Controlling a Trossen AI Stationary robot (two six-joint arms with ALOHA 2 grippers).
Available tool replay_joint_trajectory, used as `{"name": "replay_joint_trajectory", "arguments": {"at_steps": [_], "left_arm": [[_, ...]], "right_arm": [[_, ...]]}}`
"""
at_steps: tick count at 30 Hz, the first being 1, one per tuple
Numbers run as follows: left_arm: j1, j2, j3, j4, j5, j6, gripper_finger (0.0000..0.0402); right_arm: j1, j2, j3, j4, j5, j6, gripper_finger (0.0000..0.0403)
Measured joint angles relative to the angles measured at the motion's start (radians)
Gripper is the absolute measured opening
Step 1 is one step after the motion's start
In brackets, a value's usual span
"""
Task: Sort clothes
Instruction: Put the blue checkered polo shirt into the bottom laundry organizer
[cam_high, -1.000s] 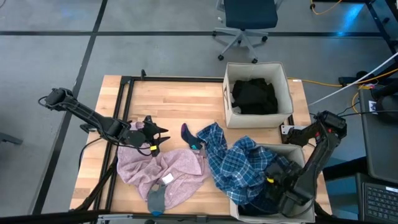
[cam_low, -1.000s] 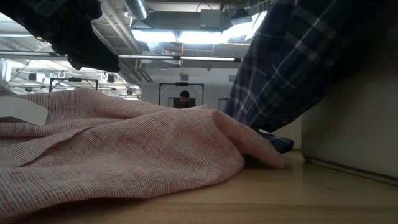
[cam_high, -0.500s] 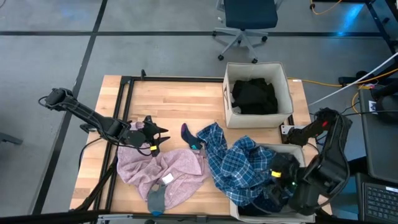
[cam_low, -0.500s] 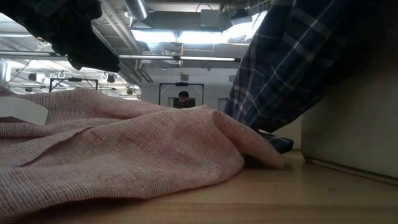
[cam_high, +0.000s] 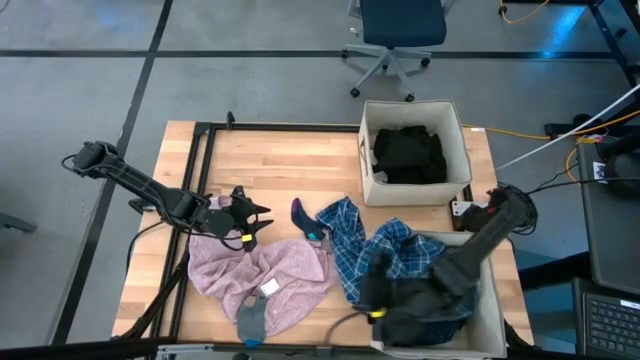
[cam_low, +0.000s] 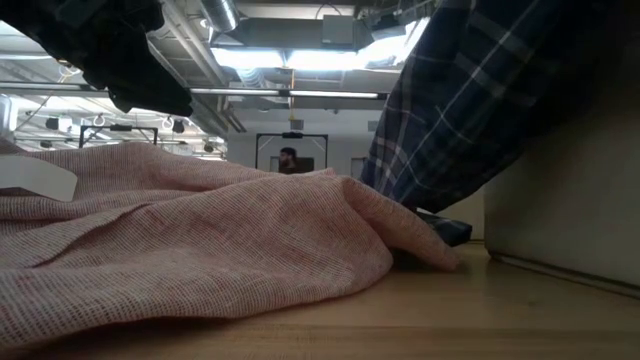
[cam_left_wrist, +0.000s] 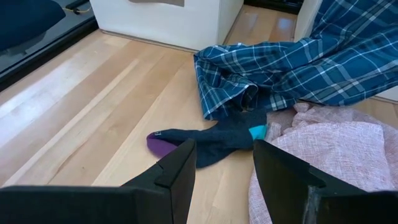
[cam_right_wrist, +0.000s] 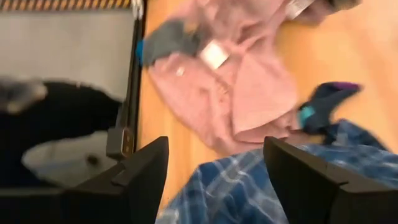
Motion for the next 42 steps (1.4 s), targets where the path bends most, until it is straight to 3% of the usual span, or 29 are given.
{"name": "replay_joint_trajectory", "arguments": {"at_steps": [7, 11, 16, 21, 26, 34, 42], "left_arm": [[0.0, 0.0, 0.0, -0.002, 0.0, 0.0, 0.015], [0.0, 0.0, 0.0, -0.003, 0.0, 0.0, 0.015], [0.0, 0.0, 0.0, -0.005, 0.0, 0.0, 0.015], [0.0, 0.0, 0.0, -0.007, 0.0, 0.0, 0.015], [0.0, 0.0, 0.0, -0.006, 0.0, 0.0, 0.015], [0.0, 0.0, 0.0, -0.007, 0.0, 0.0, 0.015], [0.0, 0.0, 0.0, -0.007, 0.0, 0.0, 0.015]], "right_arm": [[-0.099, 0.113, 0.0, -0.007, -0.28, -0.07, 0.0261], [-0.13, 0.161, 0.0, -0.081, -0.382, -0.07, 0.0261], [-0.141, 0.194, 0.0, -0.145, -0.426, -0.069, 0.0261], [-0.139, 0.204, 0.0, -0.186, -0.401, -0.041, 0.0251], [-0.139, 0.208, 0.0, -0.211, -0.397, -0.017, 0.0187], [-0.139, 0.208, 0.0, -0.264, -0.393, -0.026, 0.0017], [-0.139, 0.21, 0.027, -0.276, -0.403, -0.051, 0.0005]]}}
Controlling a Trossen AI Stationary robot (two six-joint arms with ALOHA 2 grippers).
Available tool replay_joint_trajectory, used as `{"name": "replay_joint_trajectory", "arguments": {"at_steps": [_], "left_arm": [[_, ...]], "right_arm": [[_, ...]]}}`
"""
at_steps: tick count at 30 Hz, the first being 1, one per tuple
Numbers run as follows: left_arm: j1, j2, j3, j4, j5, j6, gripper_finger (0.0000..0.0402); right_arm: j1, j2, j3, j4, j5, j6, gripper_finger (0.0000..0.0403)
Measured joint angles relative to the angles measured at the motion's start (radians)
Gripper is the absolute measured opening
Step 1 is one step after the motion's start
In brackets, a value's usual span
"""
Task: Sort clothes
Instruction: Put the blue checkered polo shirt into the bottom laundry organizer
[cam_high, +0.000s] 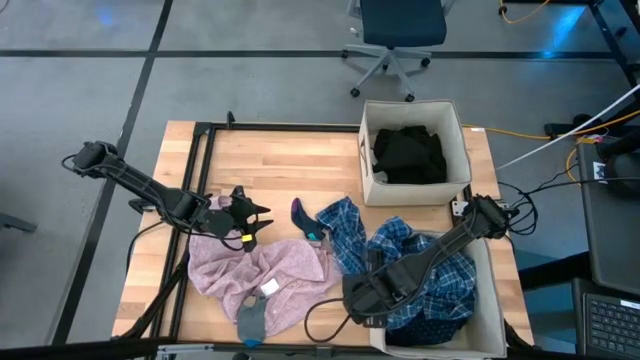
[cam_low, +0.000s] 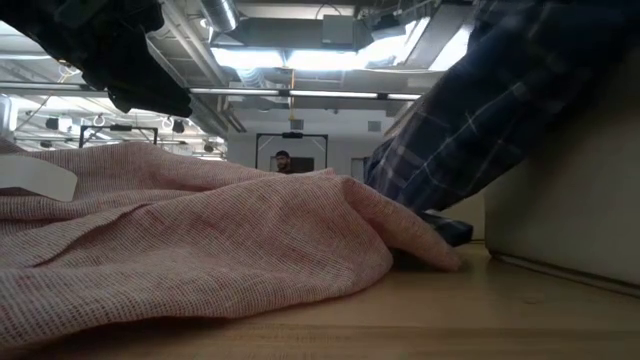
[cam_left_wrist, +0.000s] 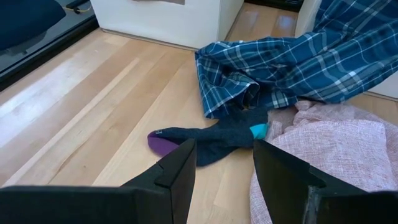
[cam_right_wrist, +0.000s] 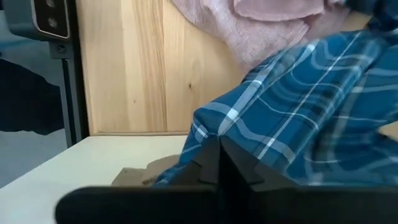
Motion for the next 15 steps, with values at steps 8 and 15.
{"name": "replay_joint_trajectory", "arguments": {"at_steps": [8, 15], "left_arm": [[0.0, 0.0, 0.0, 0.0, 0.0, 0.0, 0.015], [0.0, 0.0, 0.0, 0.0, 0.0, 0.0, 0.015]], "right_arm": [[0.01, 0.0, 0.187, -0.157, 0.136, -0.001, 0.0004], [0.052, -0.027, 0.342, -0.286, 0.327, 0.065, 0.0002]]}}
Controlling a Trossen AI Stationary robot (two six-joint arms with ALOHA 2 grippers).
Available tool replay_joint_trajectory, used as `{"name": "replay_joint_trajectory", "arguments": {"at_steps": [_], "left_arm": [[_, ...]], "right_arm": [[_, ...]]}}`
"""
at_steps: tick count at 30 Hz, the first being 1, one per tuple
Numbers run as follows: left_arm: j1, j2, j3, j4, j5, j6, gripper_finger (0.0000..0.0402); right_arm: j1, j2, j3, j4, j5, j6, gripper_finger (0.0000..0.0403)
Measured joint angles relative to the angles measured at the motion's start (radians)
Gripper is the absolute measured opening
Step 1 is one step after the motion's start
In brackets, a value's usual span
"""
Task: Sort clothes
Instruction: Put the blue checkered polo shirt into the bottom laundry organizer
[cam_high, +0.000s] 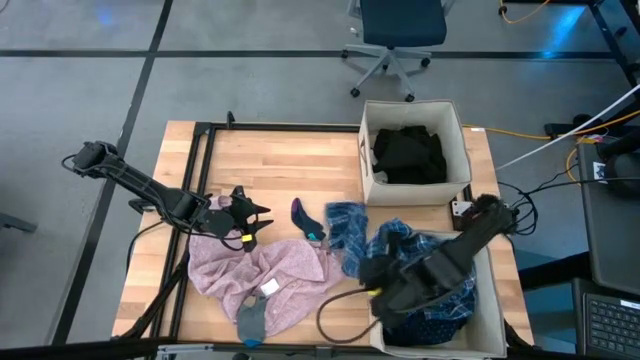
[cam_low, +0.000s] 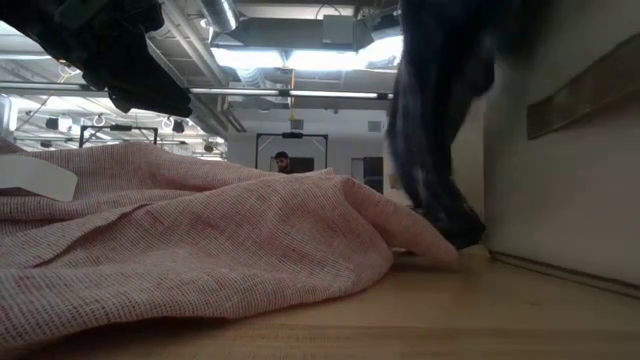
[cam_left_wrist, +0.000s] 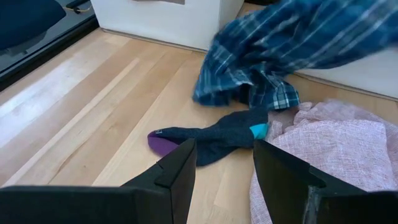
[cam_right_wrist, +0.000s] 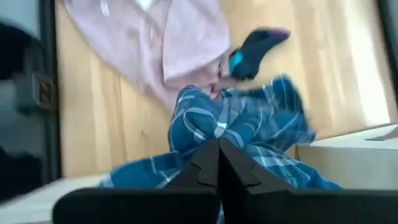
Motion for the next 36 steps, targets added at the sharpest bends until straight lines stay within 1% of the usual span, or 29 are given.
{"name": "replay_joint_trajectory", "arguments": {"at_steps": [3, 7, 12, 16, 20, 26, 29, 32, 36], "left_arm": [[0.0, 0.0, 0.0, 0.002, 0.0, 0.001, 0.015], [0.0, 0.0, 0.0, 0.003, 0.0, 0.003, 0.015], [0.0, 0.0, 0.0, 0.004, 0.0, 0.003, 0.015], [0.0, 0.0, 0.0, 0.004, 0.0, 0.003, 0.015], [0.0, 0.0, 0.0, 0.004, 0.0, 0.003, 0.015], [0.0, 0.0, 0.0, 0.011, 0.0, 0.003, 0.015], [0.0, 0.0, 0.0, 0.029, 0.0, 0.008, 0.015], [0.0, 0.0, 0.0, 0.03, 0.0, 0.012, 0.015], [0.0, 0.0, 0.0, 0.029, 0.0, 0.012, 0.015]], "right_arm": [[0.026, -0.039, 0.029, -0.007, 0.074, 0.066, 0.0002], [0.09, -0.083, 0.028, -0.009, 0.183, 0.157, 0.0001], [0.184, -0.122, 0.025, -0.009, 0.262, 0.258, 0.0001], [0.249, -0.15, -0.032, -0.007, 0.269, 0.365, 0.0001], [0.297, -0.188, -0.184, -0.006, 0.175, 0.528, 0.0], [0.344, -0.275, -0.514, -0.007, -0.018, 0.813, 0.0], [0.37, -0.308, -0.668, -0.008, -0.096, 0.941, 0.0], [0.403, -0.315, -0.795, 0.006, -0.174, 1.032, 0.0], [0.434, -0.316, -0.947, 0.111, -0.301, 1.084, 0.0003]]}}
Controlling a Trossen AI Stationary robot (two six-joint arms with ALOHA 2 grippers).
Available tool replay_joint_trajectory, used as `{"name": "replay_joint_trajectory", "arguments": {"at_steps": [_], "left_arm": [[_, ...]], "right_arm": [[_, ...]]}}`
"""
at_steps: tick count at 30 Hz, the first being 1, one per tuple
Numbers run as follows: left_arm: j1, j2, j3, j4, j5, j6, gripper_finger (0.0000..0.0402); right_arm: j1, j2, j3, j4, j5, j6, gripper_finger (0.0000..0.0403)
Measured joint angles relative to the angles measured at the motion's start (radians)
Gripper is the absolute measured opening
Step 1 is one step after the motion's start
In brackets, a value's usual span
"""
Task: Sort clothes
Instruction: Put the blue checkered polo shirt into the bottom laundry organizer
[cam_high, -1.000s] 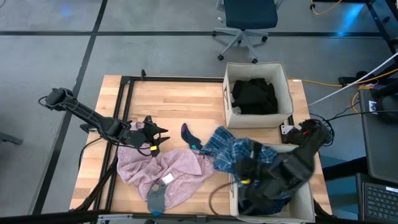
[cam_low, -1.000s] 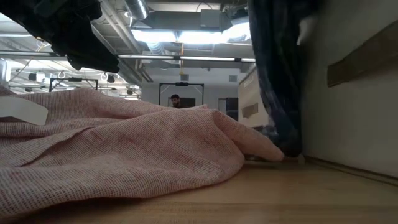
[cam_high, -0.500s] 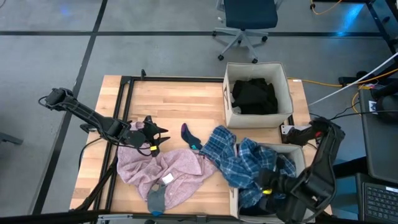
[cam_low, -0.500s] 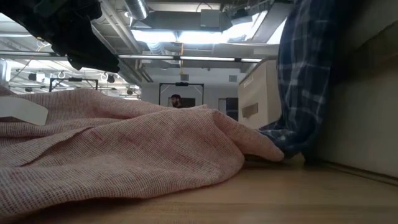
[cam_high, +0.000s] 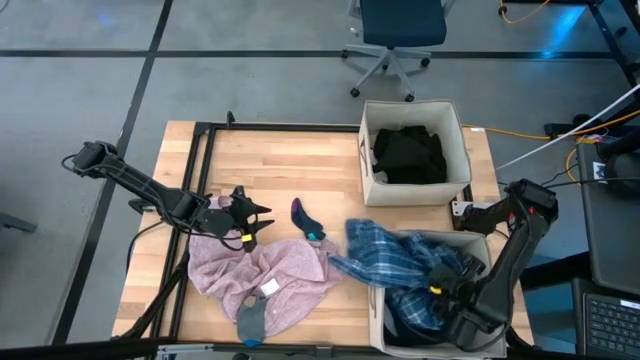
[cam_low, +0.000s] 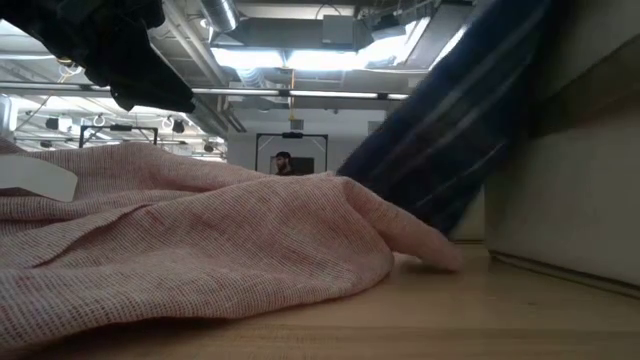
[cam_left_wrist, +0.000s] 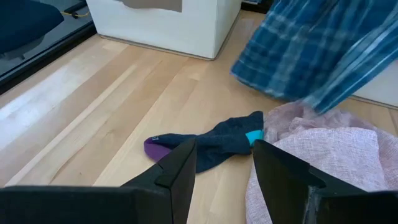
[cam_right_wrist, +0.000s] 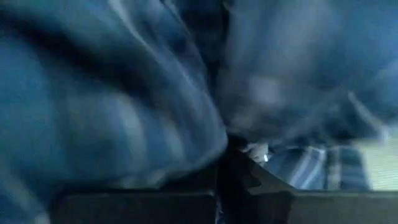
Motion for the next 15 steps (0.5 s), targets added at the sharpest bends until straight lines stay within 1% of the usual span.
{"name": "replay_joint_trajectory", "arguments": {"at_steps": [4, 7, 11, 15], "left_arm": [[0.0, 0.0, 0.0, -0.001, 0.0, 0.001, 0.015], [0.0, 0.0, 0.0, 0.0, 0.0, 0.001, 0.015], [0.0, 0.0, 0.0, 0.0, 0.0, 0.002, 0.015], [0.0, 0.0, 0.0, -0.001, 0.0, 0.002, 0.015]], "right_arm": [[0.006, 0.0, -0.119, 0.113, -0.062, 0.046, 0.0016], [-0.018, -0.001, -0.16, 0.175, -0.134, 0.064, 0.004], [-0.058, 0.0, -0.146, 0.147, -0.234, 0.029, 0.0094], [-0.097, 0.002, -0.057, 0.043, -0.283, -0.049, 0.0156]]}}
